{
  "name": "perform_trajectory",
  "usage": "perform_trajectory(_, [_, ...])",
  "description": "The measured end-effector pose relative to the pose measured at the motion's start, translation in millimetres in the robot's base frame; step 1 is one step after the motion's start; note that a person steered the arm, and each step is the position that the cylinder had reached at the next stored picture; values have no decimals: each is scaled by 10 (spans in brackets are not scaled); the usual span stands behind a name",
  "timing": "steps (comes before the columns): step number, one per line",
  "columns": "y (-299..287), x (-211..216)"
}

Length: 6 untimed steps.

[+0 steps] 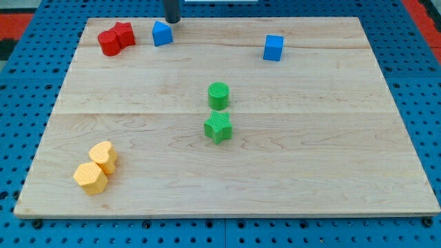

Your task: Place the blue triangle horizontally to the left of the blue cube

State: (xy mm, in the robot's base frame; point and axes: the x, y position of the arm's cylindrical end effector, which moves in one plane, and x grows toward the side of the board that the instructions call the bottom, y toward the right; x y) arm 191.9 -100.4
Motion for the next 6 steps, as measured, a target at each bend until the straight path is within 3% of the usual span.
perform_trajectory(2, [-402, 212])
perform_trajectory(3, [96, 560])
perform_trajectory(5, [-61, 455])
perform_trajectory(6, [512, 417])
